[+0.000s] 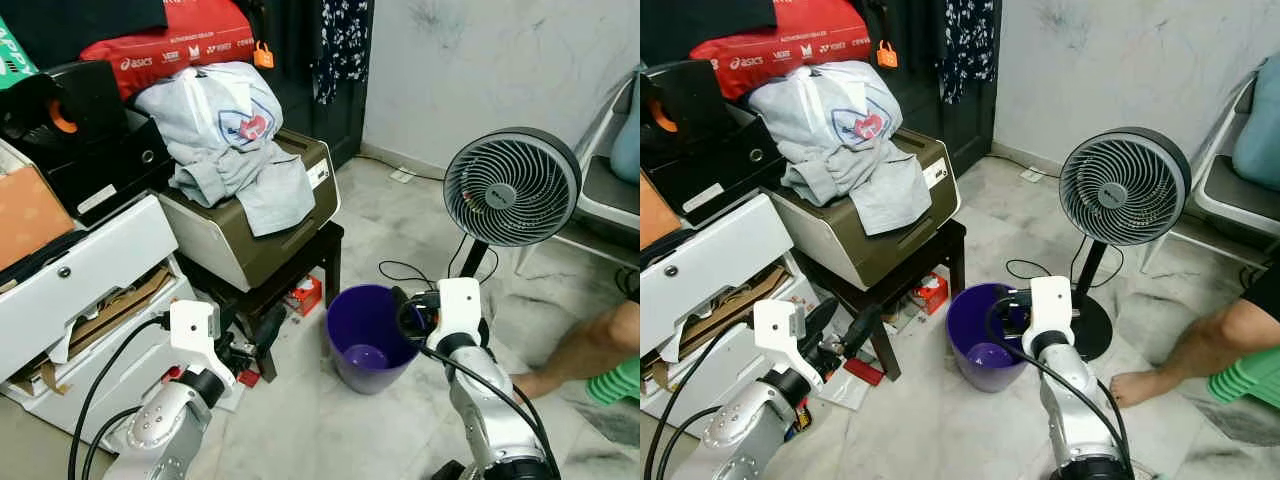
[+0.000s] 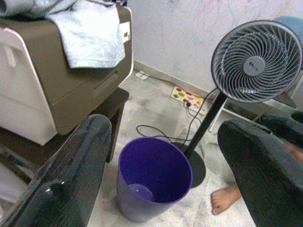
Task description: Clean up the room
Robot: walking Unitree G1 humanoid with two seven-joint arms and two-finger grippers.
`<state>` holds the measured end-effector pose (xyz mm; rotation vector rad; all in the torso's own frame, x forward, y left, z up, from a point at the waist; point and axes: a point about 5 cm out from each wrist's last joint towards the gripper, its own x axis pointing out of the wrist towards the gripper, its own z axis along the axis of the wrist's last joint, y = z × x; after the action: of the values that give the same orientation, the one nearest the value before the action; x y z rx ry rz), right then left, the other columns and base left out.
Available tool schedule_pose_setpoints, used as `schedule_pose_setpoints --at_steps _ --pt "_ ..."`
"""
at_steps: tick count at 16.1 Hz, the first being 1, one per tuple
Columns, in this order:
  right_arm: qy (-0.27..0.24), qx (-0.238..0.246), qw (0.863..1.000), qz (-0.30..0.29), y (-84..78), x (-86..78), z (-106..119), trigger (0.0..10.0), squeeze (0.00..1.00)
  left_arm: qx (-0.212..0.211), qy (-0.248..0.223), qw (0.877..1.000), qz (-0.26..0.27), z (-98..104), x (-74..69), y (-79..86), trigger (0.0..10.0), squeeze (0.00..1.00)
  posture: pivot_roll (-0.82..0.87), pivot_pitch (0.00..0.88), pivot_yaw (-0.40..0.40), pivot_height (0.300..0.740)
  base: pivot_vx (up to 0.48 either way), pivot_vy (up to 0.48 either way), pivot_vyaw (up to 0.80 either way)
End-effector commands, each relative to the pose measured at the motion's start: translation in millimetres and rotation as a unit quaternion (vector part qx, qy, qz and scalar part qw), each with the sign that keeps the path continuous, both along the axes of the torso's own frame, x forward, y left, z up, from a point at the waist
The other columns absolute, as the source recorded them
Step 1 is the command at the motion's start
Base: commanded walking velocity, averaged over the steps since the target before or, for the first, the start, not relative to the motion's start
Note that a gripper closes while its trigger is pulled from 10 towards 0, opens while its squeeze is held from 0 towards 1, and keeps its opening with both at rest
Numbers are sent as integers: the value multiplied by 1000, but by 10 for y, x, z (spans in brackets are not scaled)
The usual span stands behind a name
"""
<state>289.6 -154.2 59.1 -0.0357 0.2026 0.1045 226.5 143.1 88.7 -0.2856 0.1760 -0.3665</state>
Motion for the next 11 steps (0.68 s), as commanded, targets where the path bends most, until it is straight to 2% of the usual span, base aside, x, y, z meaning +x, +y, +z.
schedule_pose_setpoints --at_steps 1,4,8,9,11 --pt "11 -1 1000 2 7 -2 -26 10000 0 7 7 1000 6 -26 0 18 10000 0 -74 0 24 740 0 0 -550" --pt "14 2 1000 1 2 -5 -32 10000 0 16 17 999 26 -46 16 37 10000 0 -75 0 20 740 0 0 -800" --pt "14 -2 1000 5 1 3 -29 10000 0 6 23 999 33 -54 18 32 10000 0 -71 0 13 740 0 0 -800" --pt "13 -1 1000 7 8 3 -28 10000 0 5 25 999 36 -55 18 34 10000 0 -71 0 13 740 0 0 -613" --pt "14 0 1000 8 18 5 -30 10000 0 0 27 999 39 -57 20 37 10000 0 -71 0 13 740 0 0 0"
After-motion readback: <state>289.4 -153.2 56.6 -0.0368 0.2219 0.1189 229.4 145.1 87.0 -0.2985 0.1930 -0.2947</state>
